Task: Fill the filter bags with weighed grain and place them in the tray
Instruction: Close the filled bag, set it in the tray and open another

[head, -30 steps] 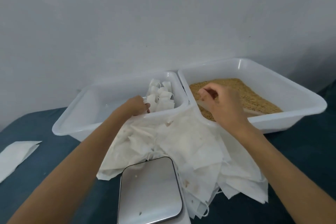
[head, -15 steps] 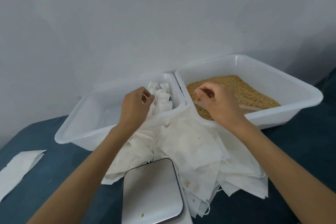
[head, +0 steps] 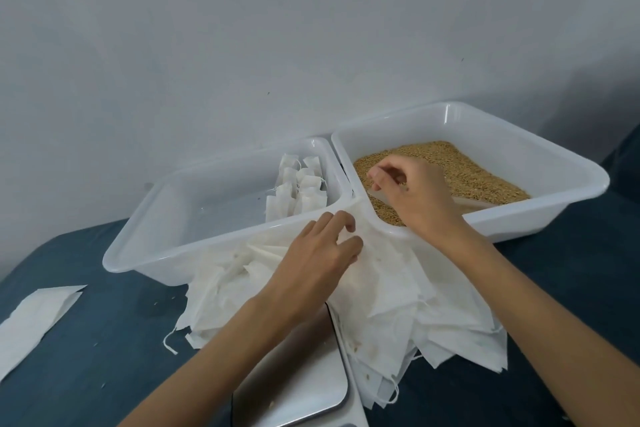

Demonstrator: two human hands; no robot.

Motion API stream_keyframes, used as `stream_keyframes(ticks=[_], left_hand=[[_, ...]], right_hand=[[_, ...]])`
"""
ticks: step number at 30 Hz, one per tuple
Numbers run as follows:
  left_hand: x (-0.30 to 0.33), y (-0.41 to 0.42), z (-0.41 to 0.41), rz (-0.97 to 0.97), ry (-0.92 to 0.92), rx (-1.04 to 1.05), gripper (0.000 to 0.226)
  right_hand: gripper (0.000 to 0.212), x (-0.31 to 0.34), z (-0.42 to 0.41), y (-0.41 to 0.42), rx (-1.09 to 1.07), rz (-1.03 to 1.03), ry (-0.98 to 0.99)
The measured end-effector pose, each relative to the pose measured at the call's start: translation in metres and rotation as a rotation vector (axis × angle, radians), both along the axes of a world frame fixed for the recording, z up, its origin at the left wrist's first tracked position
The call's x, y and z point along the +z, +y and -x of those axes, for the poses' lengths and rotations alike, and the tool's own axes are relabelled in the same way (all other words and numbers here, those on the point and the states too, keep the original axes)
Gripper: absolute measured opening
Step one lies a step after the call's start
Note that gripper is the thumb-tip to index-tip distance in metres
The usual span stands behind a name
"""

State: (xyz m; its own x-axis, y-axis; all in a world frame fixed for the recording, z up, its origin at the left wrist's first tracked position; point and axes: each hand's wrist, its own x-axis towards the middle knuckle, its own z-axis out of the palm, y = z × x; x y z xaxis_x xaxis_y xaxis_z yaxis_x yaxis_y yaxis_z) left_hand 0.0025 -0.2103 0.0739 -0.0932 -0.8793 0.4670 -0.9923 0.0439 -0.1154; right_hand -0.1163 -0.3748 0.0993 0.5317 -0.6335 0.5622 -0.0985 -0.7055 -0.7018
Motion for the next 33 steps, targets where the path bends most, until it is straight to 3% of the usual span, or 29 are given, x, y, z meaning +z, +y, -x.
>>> stream_keyframes(ticks=[3, 8, 13, 15, 19, 21, 24, 28, 31, 33], left_hand=[[0.002, 0.002, -0.001, 0.091, 0.075, -0.019, 0.013], [0.0, 0.004, -0.003, 0.05, 0.084, -0.006, 0.025], [0.003, 0.002, -0.003, 0.127, 0.047, 0.004, 0.011], [0.008, 0.008, -0.004, 0.215, 0.21, 0.044, 0.008], [0.013, 0.027, -0.01, 0.431, 0.899, 0.2, 0.015], [0.008, 0.035, -0.008, 0.455, 1.243, 0.167, 0.011], [-0.003, 0.048, -0.005, 0.493, 1.551, 0.137, 0.013], [-0.005, 0.062, -0.017, 0.61, 1.629, 0.125, 0.009], [-0.008, 0.064, -0.026, 0.605, 1.581, 0.192, 0.005], [-0.012, 0.062, -0.023, 0.58, 1.504, 0.249, 0.009]], right_hand=[[0.019, 0.0, 0.0, 0.0, 0.0, 0.009, 0.002], [0.019, 0.0, -0.001, -0.001, -0.002, 0.023, 0.005], [0.019, -0.003, -0.002, -0.002, 0.006, 0.027, 0.014], [0.019, -0.001, -0.001, 0.0, 0.011, 0.049, -0.003], [0.021, 0.007, 0.004, 0.021, 0.122, 0.213, -0.154], [0.034, 0.007, 0.005, 0.041, 0.312, 0.106, -0.09], [0.044, -0.002, 0.001, 0.062, 0.544, -0.168, 0.122], [0.013, -0.011, -0.006, 0.062, 0.586, -0.358, 0.073], [0.017, -0.013, -0.01, 0.058, 0.62, -0.504, -0.066], [0.023, -0.018, -0.013, 0.058, 0.599, -0.474, -0.087]])
